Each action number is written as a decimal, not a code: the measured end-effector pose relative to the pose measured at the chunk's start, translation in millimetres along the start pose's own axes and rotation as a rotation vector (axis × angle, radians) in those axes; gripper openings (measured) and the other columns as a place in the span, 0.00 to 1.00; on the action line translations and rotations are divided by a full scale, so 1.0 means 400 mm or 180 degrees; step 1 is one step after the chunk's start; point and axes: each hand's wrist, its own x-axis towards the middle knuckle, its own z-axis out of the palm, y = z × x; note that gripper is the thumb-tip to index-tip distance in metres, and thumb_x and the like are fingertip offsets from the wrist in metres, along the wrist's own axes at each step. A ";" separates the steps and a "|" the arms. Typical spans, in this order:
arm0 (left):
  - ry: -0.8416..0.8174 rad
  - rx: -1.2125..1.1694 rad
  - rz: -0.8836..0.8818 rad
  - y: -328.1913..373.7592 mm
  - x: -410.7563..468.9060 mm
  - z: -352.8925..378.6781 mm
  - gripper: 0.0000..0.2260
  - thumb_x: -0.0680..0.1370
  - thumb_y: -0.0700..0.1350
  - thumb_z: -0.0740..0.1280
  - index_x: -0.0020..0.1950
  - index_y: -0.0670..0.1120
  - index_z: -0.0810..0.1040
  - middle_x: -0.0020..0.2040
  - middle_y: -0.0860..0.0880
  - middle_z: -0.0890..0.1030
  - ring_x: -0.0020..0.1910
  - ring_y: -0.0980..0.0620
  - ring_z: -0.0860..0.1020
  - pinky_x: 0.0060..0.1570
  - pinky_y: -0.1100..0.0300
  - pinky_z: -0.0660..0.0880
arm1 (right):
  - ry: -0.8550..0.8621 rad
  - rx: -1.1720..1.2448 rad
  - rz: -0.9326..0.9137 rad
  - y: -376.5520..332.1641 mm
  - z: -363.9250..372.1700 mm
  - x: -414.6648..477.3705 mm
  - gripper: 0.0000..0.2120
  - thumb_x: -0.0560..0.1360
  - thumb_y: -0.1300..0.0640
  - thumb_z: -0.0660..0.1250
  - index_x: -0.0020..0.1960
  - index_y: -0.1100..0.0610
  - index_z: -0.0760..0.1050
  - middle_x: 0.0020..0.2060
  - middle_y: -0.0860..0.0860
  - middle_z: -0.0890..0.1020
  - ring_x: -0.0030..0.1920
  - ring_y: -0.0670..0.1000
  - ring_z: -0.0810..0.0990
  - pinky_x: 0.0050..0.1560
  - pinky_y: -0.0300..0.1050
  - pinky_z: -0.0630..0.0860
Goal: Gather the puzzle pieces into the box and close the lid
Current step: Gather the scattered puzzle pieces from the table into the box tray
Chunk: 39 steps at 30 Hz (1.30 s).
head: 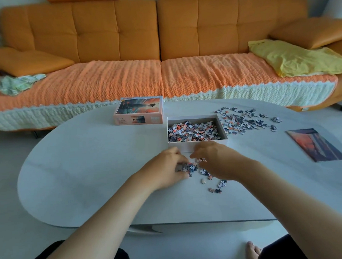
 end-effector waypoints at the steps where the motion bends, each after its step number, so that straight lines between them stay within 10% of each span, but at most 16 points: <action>1: 0.0043 -0.0056 0.0029 0.006 -0.001 0.005 0.17 0.75 0.51 0.72 0.63 0.52 0.79 0.50 0.54 0.72 0.49 0.54 0.75 0.53 0.58 0.72 | -0.0030 0.0055 -0.0025 -0.002 0.007 -0.002 0.15 0.76 0.61 0.65 0.61 0.53 0.79 0.59 0.49 0.76 0.59 0.52 0.74 0.59 0.48 0.73; 15: 0.0022 0.0516 -0.0076 0.114 -0.016 0.062 0.38 0.68 0.73 0.64 0.72 0.53 0.66 0.60 0.53 0.65 0.64 0.53 0.63 0.58 0.51 0.72 | -0.1097 0.0077 0.0882 0.027 -0.090 -0.088 0.33 0.65 0.43 0.78 0.66 0.42 0.69 0.55 0.45 0.76 0.50 0.47 0.73 0.51 0.41 0.72; 24: 0.0205 -0.0081 0.0006 0.090 0.018 0.047 0.18 0.74 0.55 0.71 0.61 0.50 0.79 0.50 0.53 0.71 0.54 0.52 0.72 0.52 0.56 0.73 | -0.0459 0.0511 0.0859 -0.002 -0.050 -0.050 0.15 0.69 0.55 0.74 0.56 0.50 0.80 0.44 0.45 0.80 0.41 0.45 0.76 0.36 0.34 0.74; 30: -0.0016 -0.0005 -0.0166 0.045 0.007 0.011 0.34 0.69 0.62 0.73 0.72 0.52 0.69 0.57 0.55 0.69 0.57 0.56 0.72 0.59 0.55 0.73 | -0.0480 0.0450 0.0786 0.019 -0.060 -0.049 0.31 0.67 0.46 0.77 0.67 0.47 0.71 0.57 0.46 0.73 0.52 0.48 0.76 0.53 0.41 0.74; 33: -0.0162 0.0131 -0.0132 0.040 0.002 0.008 0.26 0.70 0.60 0.73 0.65 0.51 0.75 0.52 0.54 0.68 0.51 0.54 0.73 0.54 0.54 0.74 | -0.0797 0.0315 0.0786 0.012 -0.049 -0.049 0.41 0.64 0.40 0.77 0.72 0.48 0.66 0.63 0.48 0.67 0.58 0.52 0.74 0.60 0.48 0.74; 39: -0.0081 -0.0115 0.0018 0.058 0.010 0.009 0.14 0.73 0.53 0.74 0.58 0.55 0.82 0.46 0.51 0.70 0.44 0.53 0.74 0.46 0.57 0.73 | -0.0544 0.0527 0.0630 -0.025 -0.030 -0.019 0.20 0.65 0.47 0.77 0.56 0.47 0.81 0.49 0.49 0.75 0.47 0.51 0.76 0.47 0.48 0.78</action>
